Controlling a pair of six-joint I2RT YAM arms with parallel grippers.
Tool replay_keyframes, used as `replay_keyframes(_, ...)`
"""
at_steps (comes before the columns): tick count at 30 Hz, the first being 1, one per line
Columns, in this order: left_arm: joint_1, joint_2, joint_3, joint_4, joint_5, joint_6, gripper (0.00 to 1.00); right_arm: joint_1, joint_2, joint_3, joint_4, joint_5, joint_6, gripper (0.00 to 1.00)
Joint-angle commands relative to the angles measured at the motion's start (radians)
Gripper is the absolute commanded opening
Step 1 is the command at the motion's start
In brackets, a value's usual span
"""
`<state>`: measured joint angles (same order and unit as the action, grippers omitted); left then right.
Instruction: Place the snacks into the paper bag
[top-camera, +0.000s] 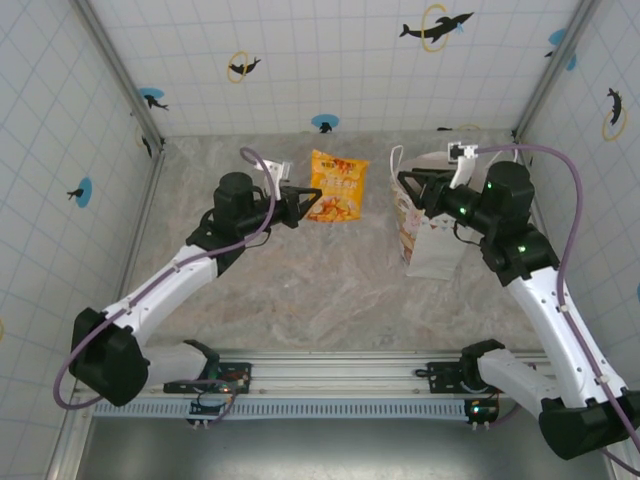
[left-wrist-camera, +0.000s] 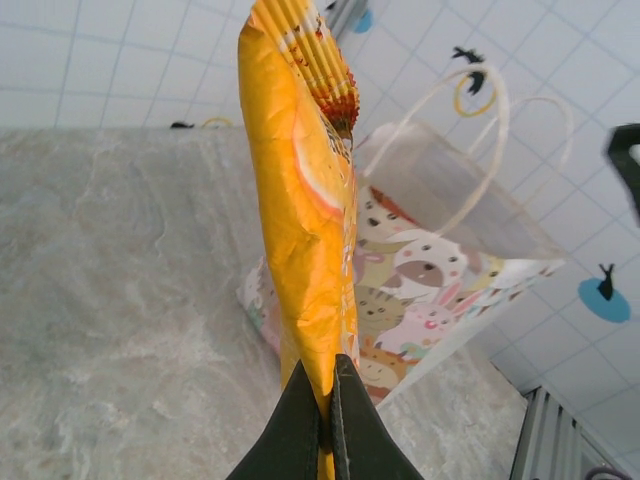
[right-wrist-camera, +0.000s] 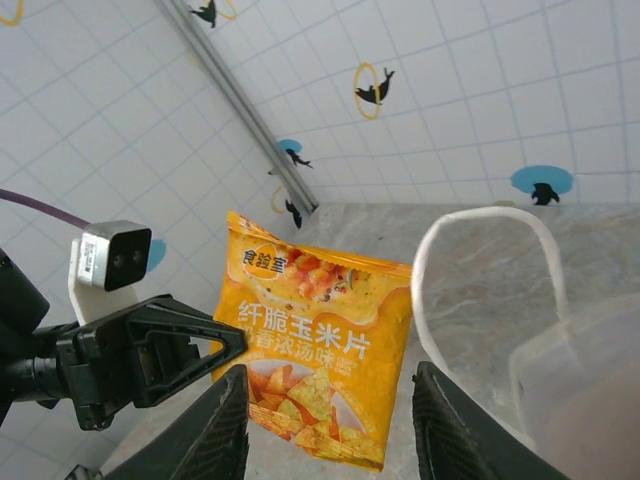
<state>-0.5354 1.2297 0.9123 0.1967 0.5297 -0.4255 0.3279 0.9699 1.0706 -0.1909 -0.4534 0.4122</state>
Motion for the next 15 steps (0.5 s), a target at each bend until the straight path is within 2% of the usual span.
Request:
replay_keyframes(1, 0.006, -0.037, 0.002, 0.093, 0.088, 0.045, 0.0, 0.006, 0.021, -0.014, 0.087, -0.07, 0.004, 0.48)
replay_keyframes(15, 0.004, -0.036, 0.017, 0.24, 0.285, 0.033, 0.0, -0.013, 0.078, -0.011, 0.202, -0.202, 0.036, 0.56)
